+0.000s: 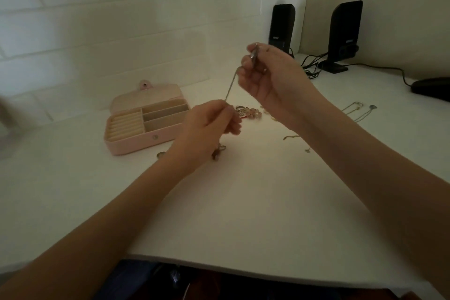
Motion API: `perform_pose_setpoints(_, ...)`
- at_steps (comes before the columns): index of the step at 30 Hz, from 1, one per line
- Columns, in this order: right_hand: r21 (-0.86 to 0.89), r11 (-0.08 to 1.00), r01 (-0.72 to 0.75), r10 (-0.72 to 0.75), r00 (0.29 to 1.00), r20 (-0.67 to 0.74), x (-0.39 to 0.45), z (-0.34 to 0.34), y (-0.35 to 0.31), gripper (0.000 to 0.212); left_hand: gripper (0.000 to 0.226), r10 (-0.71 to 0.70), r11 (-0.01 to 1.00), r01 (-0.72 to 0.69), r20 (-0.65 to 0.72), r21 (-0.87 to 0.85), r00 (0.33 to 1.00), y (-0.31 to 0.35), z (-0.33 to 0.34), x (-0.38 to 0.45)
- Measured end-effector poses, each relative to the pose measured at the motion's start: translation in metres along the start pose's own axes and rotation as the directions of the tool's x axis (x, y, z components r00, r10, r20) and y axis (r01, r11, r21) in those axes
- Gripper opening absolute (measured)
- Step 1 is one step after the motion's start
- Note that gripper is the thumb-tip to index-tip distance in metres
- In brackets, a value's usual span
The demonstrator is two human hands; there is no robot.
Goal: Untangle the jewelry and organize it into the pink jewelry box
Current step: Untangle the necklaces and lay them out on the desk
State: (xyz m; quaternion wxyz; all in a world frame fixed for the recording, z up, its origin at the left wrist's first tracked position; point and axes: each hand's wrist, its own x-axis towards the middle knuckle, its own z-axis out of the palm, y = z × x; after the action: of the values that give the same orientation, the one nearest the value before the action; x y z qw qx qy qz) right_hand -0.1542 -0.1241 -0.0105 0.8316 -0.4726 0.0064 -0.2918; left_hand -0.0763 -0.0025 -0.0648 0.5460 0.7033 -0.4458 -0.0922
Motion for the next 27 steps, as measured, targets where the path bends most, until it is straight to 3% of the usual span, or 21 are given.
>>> perform_pose_setpoints(3, 0.083, 0.99, 0.118, -0.096, 0.969, -0.226, 0.009, -0.017, -0.01, 0.019, 0.032, -0.154, 0.974, 0.144, -0.05, -0.173, 0.987, -0.003, -0.007, 0.0)
perform_pose_setpoints(11, 0.009, 0.991, 0.131, -0.116, 0.911, -0.396, 0.015, -0.037, -0.008, 0.019, 0.032, -0.182, 0.983, 0.178, -0.153, -0.04, 0.971, -0.015, -0.022, 0.002)
perform_pose_setpoints(14, 0.022, 0.992, 0.121, -0.103, 0.918, -0.383, 0.015, -0.04, -0.01, 0.018, 0.029, -0.159, 0.987, 0.16, -0.201, -0.01, 0.967, -0.014, -0.023, 0.0)
perform_pose_setpoints(18, 0.004, 0.995, 0.099, -0.091, 0.935, -0.342, 0.015, -0.041, -0.012, 0.016, 0.028, -0.203, 0.962, 0.164, -0.17, -0.22, 0.964, -0.005, -0.027, -0.002)
perform_pose_setpoints(23, -0.278, 0.961, 0.012, -0.085, 0.965, -0.25, 0.013, -0.039, -0.007, 0.02, 0.038, -0.194, 0.761, 0.134, -0.025, -0.635, 0.981, 0.006, -0.034, 0.002)
perform_pose_setpoints(27, -0.577, 0.817, -0.026, 0.0, 0.999, -0.045, 0.006, -0.025, 0.006, 0.013, 0.033, -0.127, 0.822, 0.07, -0.062, -0.565, 0.99, 0.011, -0.035, 0.008)
